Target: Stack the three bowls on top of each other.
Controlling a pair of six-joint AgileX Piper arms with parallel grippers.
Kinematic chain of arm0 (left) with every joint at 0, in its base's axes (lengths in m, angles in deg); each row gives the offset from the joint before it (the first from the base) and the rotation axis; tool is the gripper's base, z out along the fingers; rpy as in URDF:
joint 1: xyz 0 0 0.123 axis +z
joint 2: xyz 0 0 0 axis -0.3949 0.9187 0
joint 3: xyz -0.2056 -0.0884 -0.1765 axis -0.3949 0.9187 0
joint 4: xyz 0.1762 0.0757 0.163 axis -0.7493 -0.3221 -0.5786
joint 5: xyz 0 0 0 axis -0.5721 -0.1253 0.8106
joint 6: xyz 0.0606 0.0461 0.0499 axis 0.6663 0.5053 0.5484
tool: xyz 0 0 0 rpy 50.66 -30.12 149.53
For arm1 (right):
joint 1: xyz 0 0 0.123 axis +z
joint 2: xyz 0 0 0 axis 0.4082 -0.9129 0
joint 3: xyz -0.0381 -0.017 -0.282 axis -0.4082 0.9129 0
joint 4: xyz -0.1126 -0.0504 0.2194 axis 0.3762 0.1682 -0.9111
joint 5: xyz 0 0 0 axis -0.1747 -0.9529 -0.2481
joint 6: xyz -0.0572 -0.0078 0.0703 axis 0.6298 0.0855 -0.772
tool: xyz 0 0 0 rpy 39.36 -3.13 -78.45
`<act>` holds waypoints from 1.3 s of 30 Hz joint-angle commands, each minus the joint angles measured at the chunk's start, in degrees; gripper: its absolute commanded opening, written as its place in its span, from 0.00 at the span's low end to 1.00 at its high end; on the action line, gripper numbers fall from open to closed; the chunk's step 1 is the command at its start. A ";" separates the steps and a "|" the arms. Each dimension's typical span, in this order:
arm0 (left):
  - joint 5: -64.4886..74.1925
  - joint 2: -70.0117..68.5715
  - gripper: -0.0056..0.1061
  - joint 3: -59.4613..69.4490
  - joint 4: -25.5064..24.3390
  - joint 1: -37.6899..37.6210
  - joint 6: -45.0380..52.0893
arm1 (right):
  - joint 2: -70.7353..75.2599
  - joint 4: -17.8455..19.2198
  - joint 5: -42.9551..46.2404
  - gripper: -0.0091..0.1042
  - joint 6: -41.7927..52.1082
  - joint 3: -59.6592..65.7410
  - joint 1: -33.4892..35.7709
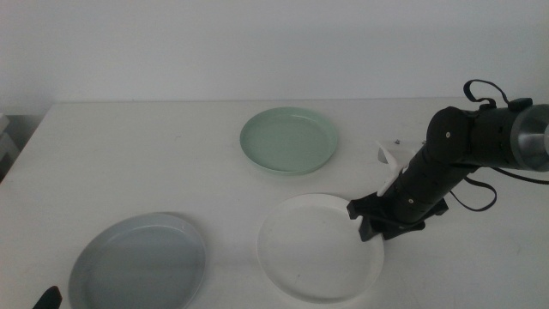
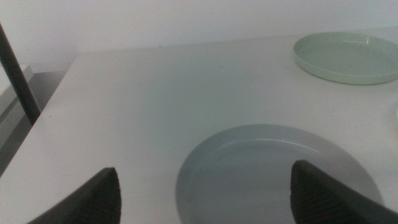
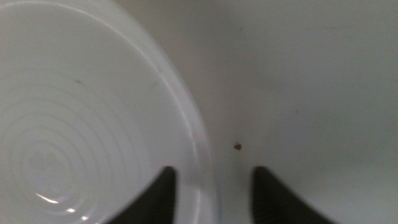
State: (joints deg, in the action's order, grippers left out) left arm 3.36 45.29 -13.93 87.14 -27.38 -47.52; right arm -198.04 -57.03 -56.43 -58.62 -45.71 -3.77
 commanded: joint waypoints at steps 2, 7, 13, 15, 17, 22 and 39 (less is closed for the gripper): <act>-3.99 -0.76 0.98 -0.38 0.20 0.09 -0.57 | 2.90 -0.16 -0.46 0.55 0.03 -3.69 -0.73; -3.99 -0.76 0.98 -0.38 0.20 0.09 -0.57 | 2.40 0.22 -1.62 0.68 0.04 -12.47 -3.94; -3.99 -0.76 0.98 -0.38 0.20 0.09 -0.57 | -4.85 3.40 -2.04 0.62 -0.57 -28.03 -4.69; -3.99 -0.76 0.98 -0.38 0.20 0.09 -0.57 | -8.32 4.41 -3.61 0.61 -1.76 -34.56 -4.69; -3.99 -0.76 0.98 -0.38 0.20 0.09 -0.57 | -12.49 5.60 -6.00 0.60 -3.14 -41.09 -4.69; -3.99 -0.76 0.98 -0.38 0.20 0.09 -0.57 | -21.47 9.09 -7.97 0.60 -5.88 -53.29 -4.69; -3.99 -0.76 0.98 -0.38 0.20 0.09 -0.57 | -35.83 5.20 -6.43 0.17 -5.05 -66.73 -4.57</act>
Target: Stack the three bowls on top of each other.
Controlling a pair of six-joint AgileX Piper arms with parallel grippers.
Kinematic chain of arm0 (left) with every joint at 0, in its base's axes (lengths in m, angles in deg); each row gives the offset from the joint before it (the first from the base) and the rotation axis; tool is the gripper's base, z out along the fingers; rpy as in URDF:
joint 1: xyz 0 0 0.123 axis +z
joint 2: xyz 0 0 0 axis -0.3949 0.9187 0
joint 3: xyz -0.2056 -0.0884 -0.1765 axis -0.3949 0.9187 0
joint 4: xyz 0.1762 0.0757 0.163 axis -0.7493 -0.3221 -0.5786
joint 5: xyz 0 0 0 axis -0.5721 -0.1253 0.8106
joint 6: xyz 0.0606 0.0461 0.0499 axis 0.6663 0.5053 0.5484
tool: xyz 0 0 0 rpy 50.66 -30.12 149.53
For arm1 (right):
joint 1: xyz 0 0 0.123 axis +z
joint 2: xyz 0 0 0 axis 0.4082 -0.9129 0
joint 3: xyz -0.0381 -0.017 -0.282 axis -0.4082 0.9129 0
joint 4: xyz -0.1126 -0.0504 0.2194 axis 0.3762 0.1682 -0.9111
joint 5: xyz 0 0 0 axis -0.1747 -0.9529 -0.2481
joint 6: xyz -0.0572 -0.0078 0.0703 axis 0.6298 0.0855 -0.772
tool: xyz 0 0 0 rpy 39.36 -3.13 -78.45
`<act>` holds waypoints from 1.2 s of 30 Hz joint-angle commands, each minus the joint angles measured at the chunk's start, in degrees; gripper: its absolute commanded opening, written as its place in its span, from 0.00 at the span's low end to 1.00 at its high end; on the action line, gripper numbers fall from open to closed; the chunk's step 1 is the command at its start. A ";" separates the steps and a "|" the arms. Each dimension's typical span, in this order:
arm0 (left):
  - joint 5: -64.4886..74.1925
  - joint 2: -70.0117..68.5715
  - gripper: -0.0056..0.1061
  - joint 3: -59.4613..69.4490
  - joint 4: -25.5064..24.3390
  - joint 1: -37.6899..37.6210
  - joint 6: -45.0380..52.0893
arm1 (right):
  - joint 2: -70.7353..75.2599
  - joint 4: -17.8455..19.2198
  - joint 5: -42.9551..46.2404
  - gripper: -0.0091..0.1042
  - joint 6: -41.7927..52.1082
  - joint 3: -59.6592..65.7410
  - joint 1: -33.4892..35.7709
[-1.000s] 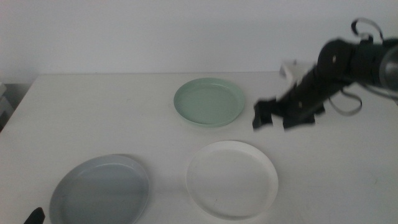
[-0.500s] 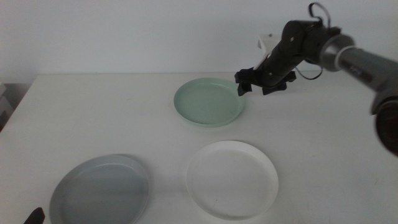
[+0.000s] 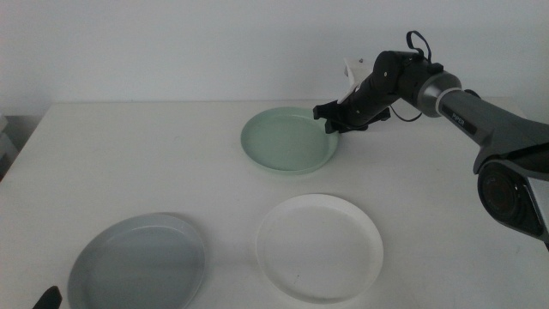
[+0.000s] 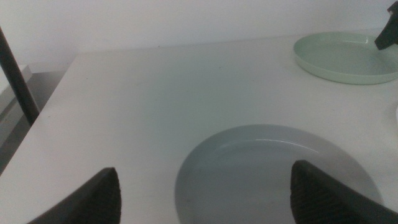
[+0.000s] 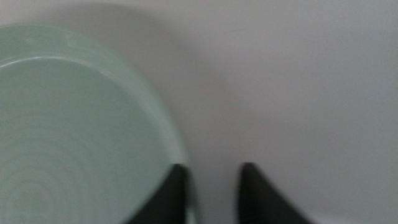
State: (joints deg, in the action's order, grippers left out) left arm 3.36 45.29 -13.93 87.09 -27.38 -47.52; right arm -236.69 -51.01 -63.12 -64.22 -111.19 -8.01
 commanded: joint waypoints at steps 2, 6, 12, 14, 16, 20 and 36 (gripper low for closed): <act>-3.99 -0.76 0.98 -0.38 0.24 0.09 -0.57 | 3.37 -0.73 0.41 0.07 1.47 -1.31 -0.40; -3.99 -0.76 0.98 -0.38 0.24 0.09 -0.57 | 6.65 0.67 1.34 0.07 3.20 -1.31 -0.29; -3.99 -0.76 0.98 -0.38 0.24 0.09 -0.57 | 17.98 1.23 5.61 0.07 4.60 9.46 1.44; -3.99 -0.76 0.98 -0.38 0.24 0.09 -0.57 | 24.23 0.89 9.31 0.07 5.15 18.36 2.00; -3.99 -0.76 0.98 -0.38 0.24 0.09 -0.57 | 30.92 0.62 15.05 0.07 6.42 29.91 2.87; -3.99 -0.76 0.98 -0.38 0.24 0.09 -0.57 | 46.51 -1.71 26.54 0.07 6.54 51.40 4.75; -3.99 -0.76 0.98 -0.38 0.29 0.09 -0.57 | 61.68 -4.99 37.45 0.07 5.45 82.17 7.75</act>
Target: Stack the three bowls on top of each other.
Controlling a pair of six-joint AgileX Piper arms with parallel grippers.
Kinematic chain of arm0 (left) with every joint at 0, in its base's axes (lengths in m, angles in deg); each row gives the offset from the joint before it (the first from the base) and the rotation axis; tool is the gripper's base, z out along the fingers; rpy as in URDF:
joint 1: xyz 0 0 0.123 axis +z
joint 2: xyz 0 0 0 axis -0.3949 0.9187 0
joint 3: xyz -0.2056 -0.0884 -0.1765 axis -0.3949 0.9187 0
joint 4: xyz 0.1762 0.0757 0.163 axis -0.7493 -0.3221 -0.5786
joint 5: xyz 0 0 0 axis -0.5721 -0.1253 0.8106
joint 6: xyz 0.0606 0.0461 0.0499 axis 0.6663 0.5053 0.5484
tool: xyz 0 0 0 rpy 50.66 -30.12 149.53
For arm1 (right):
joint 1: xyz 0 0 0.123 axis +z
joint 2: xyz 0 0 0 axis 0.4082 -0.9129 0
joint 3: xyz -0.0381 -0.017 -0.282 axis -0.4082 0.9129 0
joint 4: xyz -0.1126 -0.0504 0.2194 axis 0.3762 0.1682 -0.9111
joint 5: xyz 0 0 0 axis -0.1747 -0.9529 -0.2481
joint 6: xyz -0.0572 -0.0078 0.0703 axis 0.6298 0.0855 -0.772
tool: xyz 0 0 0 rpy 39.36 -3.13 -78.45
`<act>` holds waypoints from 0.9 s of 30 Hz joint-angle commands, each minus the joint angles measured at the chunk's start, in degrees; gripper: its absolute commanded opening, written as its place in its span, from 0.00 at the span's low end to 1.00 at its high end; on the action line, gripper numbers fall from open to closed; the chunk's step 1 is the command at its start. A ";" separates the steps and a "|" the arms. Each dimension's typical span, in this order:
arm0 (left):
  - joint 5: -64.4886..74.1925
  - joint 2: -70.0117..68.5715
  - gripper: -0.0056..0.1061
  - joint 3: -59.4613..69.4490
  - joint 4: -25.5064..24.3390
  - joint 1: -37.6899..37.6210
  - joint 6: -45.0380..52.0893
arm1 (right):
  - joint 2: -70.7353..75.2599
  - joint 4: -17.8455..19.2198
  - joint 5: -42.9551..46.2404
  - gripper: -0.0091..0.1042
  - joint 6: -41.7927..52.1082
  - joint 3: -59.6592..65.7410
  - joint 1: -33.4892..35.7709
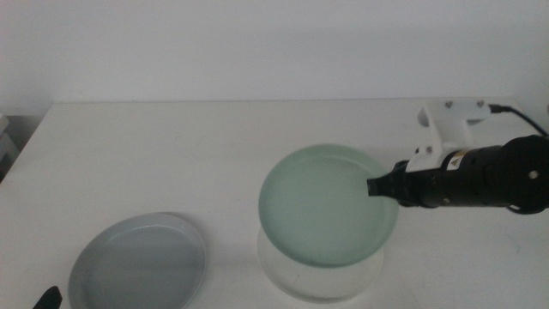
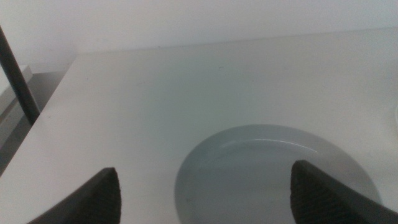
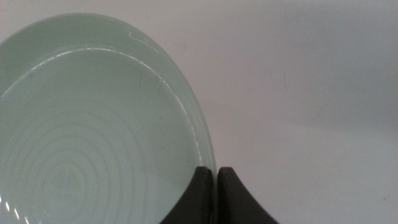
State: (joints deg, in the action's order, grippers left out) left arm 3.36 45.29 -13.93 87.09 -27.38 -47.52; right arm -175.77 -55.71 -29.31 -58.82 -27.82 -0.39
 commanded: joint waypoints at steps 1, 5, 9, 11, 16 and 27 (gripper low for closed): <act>-3.99 -0.76 0.98 -0.38 0.29 0.09 -0.57 | -0.16 -0.29 3.47 0.07 0.04 -1.20 0.13; -3.99 -0.76 0.98 -0.38 0.29 0.09 -0.57 | -3.78 -1.18 3.31 0.07 0.04 -1.20 0.13; -3.99 -0.76 0.98 -0.38 0.29 0.09 -0.57 | -6.27 -1.82 3.15 0.07 0.04 -1.20 0.13; -3.99 -0.76 0.98 -0.38 0.29 0.09 -0.57 | -6.59 -1.82 2.54 0.07 0.04 -1.20 0.13; -3.99 -0.76 0.98 -0.38 0.29 0.09 -0.57 | -6.85 -1.95 2.43 0.13 0.04 -1.20 0.47; -3.99 -0.76 0.98 -0.38 0.29 0.09 -0.57 | -0.50 -1.45 -7.51 0.59 0.96 -5.43 1.62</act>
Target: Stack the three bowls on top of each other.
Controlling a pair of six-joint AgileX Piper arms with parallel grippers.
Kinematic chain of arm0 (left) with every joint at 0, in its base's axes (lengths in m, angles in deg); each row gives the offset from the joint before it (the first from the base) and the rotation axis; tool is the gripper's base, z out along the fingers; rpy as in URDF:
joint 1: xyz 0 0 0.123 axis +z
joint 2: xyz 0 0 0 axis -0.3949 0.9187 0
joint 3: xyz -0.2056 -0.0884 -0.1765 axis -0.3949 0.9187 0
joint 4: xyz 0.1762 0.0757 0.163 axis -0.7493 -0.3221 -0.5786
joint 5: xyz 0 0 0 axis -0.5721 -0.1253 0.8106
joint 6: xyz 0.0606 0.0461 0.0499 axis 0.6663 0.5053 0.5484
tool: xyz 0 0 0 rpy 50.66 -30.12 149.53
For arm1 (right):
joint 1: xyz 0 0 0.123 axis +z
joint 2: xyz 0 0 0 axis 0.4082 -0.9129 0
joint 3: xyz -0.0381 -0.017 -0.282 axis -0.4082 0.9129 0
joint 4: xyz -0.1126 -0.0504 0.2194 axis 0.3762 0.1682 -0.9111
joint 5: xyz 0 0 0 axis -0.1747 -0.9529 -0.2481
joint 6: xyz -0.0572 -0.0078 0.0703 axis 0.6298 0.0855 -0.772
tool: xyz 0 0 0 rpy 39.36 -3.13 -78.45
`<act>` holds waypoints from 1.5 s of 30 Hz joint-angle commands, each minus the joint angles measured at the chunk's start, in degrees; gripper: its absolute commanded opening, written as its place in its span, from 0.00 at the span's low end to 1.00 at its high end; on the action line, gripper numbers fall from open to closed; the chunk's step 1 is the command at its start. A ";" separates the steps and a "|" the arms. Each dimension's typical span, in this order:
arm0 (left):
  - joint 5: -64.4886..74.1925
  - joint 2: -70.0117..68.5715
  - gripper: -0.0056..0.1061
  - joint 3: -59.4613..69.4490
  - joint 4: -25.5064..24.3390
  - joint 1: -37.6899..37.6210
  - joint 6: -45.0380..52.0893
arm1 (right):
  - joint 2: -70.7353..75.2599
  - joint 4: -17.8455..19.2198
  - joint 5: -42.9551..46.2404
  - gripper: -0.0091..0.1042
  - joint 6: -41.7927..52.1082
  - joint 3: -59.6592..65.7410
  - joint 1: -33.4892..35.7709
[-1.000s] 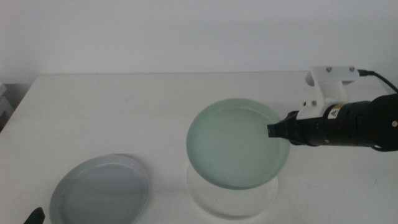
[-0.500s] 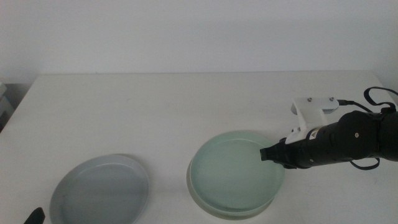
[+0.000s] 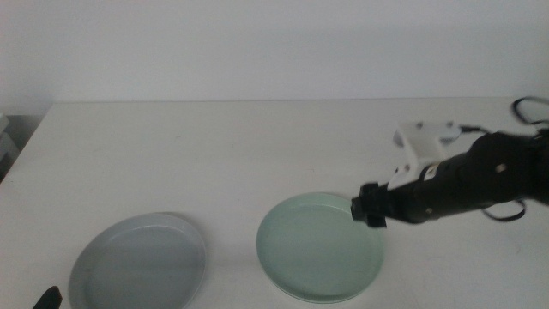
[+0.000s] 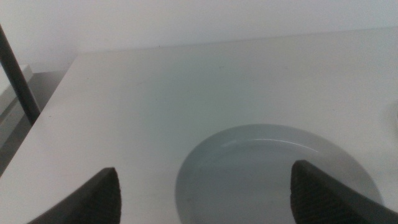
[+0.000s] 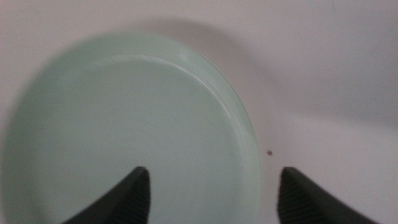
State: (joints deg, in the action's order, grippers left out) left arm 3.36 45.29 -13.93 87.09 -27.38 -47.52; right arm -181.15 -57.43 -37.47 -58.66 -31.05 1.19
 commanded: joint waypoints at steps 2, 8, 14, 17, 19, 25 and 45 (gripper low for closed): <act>-3.99 -0.76 0.98 -0.38 0.29 0.09 -0.57 | 9.35 0.58 0.14 0.61 1.86 -2.06 0.03; -3.99 -0.76 0.98 -0.38 0.29 0.09 -0.57 | 24.82 1.35 -5.02 0.61 4.80 -1.96 0.10; -3.99 -0.76 0.98 -0.38 0.29 0.09 -0.57 | 37.55 5.95 -19.15 0.61 8.19 -1.96 0.10; -3.99 -0.76 0.98 -0.38 0.29 0.09 -0.57 | 45.21 5.50 -27.68 0.61 11.65 -1.96 0.10; -3.99 -0.76 0.98 -0.38 0.29 0.09 -0.57 | 49.49 4.99 -28.64 0.61 12.47 -1.96 0.10; -3.99 -0.76 0.98 -0.38 0.29 0.09 -0.57 | 57.69 4.75 -28.43 0.58 12.52 -1.96 0.10; -3.85 1.98 0.98 -2.68 2.39 14.38 -2.74 | 59.65 4.95 -28.24 0.56 12.36 -2.07 0.10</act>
State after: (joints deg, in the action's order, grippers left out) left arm 3.55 45.65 -14.11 87.63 -14.25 -48.23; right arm -121.08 -52.24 -69.22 -46.83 -31.23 1.19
